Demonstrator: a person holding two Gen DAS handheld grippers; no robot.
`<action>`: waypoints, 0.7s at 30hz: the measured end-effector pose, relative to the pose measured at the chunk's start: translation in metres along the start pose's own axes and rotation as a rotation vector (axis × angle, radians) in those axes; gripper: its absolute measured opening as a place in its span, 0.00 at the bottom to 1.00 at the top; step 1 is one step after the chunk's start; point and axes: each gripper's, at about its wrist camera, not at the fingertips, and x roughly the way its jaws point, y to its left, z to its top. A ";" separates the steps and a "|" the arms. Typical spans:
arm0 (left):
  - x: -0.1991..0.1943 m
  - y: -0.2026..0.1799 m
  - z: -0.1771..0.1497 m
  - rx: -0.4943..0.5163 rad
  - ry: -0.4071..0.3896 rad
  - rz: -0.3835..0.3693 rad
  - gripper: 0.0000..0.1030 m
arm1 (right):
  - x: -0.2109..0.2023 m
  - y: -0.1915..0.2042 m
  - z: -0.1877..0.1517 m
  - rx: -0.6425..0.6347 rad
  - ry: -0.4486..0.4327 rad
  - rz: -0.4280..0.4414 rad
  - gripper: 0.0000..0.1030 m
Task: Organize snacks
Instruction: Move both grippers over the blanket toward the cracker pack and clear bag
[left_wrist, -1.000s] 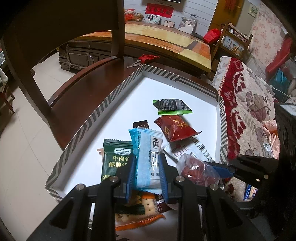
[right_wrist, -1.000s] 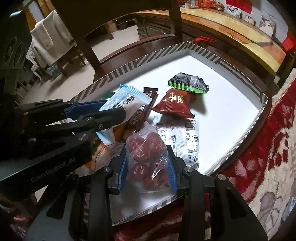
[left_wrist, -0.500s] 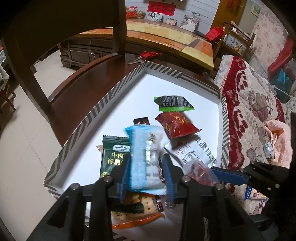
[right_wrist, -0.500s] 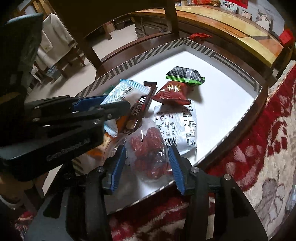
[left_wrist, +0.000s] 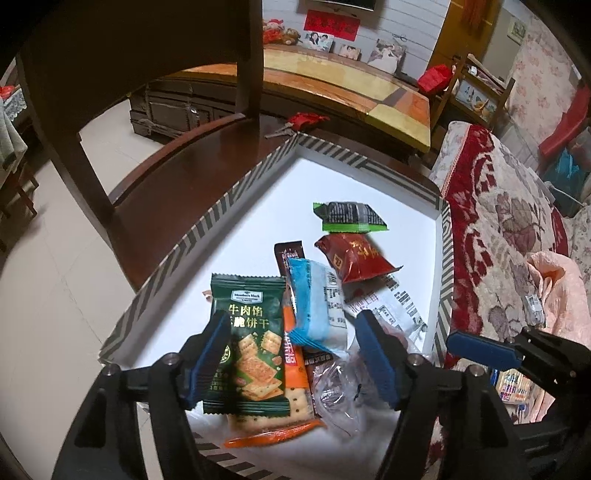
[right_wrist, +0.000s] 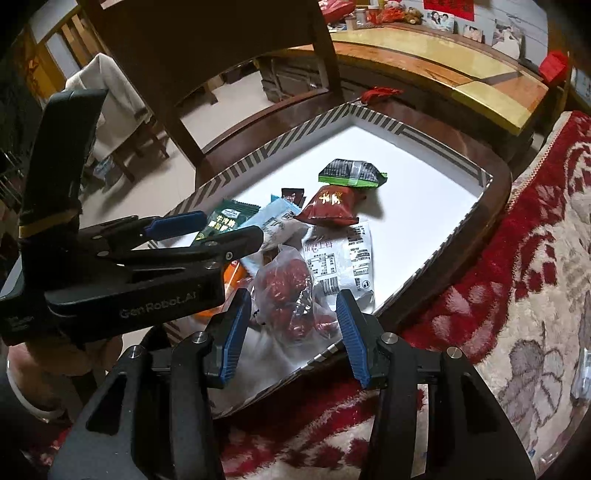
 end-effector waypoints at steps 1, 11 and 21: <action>-0.001 -0.001 0.000 0.005 -0.005 0.006 0.71 | -0.001 0.000 -0.001 0.002 -0.004 -0.003 0.46; -0.013 -0.010 -0.004 0.012 -0.026 0.018 0.83 | -0.008 -0.001 -0.011 0.030 -0.023 -0.021 0.46; -0.023 -0.032 -0.012 0.054 -0.033 0.001 0.86 | -0.024 -0.012 -0.027 0.071 -0.045 -0.034 0.46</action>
